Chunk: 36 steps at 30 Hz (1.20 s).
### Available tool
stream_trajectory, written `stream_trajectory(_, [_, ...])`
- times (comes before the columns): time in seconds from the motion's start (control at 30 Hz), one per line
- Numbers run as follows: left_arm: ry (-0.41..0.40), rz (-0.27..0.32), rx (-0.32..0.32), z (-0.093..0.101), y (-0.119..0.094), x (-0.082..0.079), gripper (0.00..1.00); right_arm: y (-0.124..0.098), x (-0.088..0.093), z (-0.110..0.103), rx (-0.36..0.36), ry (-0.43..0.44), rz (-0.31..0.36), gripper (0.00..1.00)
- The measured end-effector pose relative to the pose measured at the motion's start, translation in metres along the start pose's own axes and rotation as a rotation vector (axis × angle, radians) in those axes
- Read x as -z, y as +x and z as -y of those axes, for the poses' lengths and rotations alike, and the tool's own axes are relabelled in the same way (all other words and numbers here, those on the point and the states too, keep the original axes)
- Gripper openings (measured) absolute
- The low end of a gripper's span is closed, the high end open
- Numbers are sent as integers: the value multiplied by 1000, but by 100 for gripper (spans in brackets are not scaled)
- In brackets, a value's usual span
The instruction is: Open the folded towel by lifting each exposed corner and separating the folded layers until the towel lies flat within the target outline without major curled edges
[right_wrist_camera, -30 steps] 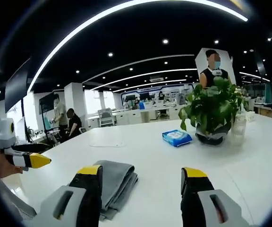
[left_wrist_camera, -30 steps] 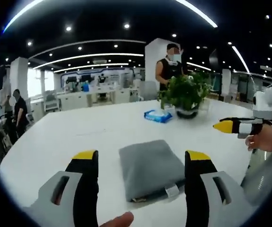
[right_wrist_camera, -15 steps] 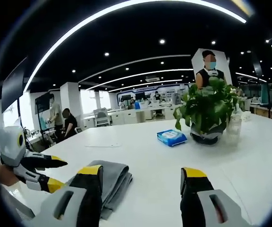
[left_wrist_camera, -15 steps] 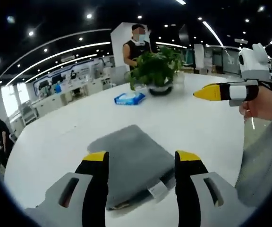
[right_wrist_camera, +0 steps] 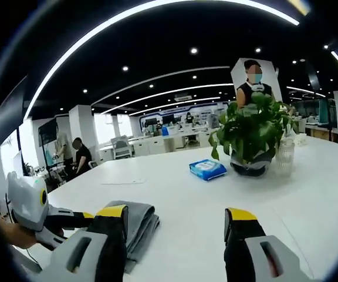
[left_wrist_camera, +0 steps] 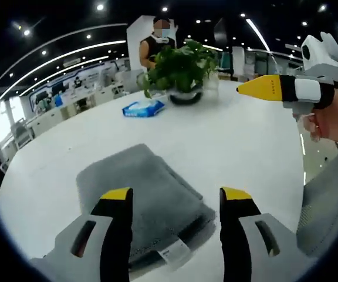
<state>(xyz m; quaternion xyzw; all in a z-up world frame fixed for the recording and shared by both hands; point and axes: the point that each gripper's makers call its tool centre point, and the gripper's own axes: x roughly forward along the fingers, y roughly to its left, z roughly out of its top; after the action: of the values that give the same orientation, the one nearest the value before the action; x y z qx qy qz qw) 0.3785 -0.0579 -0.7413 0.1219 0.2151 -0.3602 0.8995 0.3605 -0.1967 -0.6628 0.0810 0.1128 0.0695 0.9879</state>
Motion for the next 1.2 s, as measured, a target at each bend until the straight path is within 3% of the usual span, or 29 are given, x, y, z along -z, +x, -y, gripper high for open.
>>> stream_trajectory(0.03, [-23,4,3,0,4,2,60,0,0,1,4,2,-1,66])
stream_trajectory(0.07, [-32,-33,1,0,8,9,60,-1,0,2,7,6,-1,66])
stream_trajectory(0.23, [11,-76,-10,-4,18,23,59,0,1,4,12,15,-4,66])
stream_trajectory(0.43, [18,-80,-29,-10,26,30,59,0,2,3,12,13,-8,66])
stream_trajectory(0.73, [90,-82,-64,-13,32,38,56,0,4,4,15,13,-15,65])
stream_trajectory(0.9, [78,-77,-65,-13,29,35,47,0,4,6,20,14,-14,65])
stream_trajectory(1.2, [77,-84,-103,-26,17,33,18,0,3,6,19,17,-11,64])
